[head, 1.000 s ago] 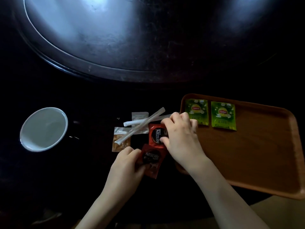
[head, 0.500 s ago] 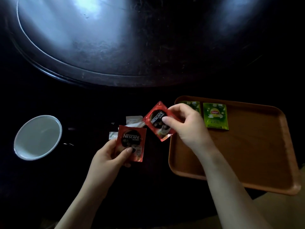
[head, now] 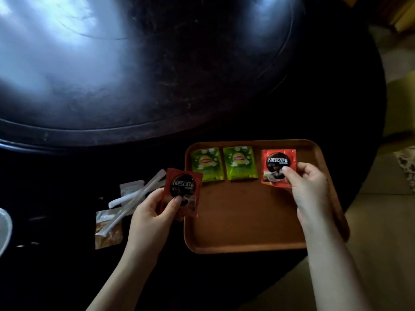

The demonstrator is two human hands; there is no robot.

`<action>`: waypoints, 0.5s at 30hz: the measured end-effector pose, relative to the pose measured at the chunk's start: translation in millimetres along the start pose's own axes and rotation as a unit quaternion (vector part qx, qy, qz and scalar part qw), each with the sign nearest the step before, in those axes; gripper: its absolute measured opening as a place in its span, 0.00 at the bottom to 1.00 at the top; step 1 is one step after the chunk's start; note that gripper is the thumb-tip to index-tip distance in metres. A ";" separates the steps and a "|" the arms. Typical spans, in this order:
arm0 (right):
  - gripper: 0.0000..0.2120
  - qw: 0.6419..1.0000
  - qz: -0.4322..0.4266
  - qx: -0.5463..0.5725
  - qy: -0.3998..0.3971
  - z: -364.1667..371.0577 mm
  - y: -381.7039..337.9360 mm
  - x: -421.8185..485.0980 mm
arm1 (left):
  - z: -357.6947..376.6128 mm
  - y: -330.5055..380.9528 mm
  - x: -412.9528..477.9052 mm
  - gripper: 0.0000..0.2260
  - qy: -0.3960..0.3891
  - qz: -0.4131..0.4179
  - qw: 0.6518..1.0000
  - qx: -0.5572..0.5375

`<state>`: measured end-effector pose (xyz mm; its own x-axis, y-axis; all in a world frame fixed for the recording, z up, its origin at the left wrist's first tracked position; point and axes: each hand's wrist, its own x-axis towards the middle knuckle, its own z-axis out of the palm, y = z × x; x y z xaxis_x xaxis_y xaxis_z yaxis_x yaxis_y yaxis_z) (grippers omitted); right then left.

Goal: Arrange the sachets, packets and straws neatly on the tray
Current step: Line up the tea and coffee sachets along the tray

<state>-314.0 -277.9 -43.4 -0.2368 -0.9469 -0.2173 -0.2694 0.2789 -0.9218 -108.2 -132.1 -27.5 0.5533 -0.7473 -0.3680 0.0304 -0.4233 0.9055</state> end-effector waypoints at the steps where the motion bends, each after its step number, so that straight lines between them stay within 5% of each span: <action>1: 0.05 1.000 -0.003 -0.020 0.016 -2.7 3.7 3.5 | 3.7 1.0 0.5 0.06 -0.001 0.002 1.000 0.006; 15: 0.10 0.946 -0.177 -0.265 0.062 3.3 19.7 31.4 | 38.6 8.4 4.6 0.05 -0.049 0.001 0.999 0.006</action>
<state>-323.6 -302.6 -69.5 -0.1428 -0.9790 0.1455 -0.7743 0.0190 -0.6325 -137.6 -158.9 -29.8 0.4686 -0.7948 -0.3856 0.0197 -0.4269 0.9041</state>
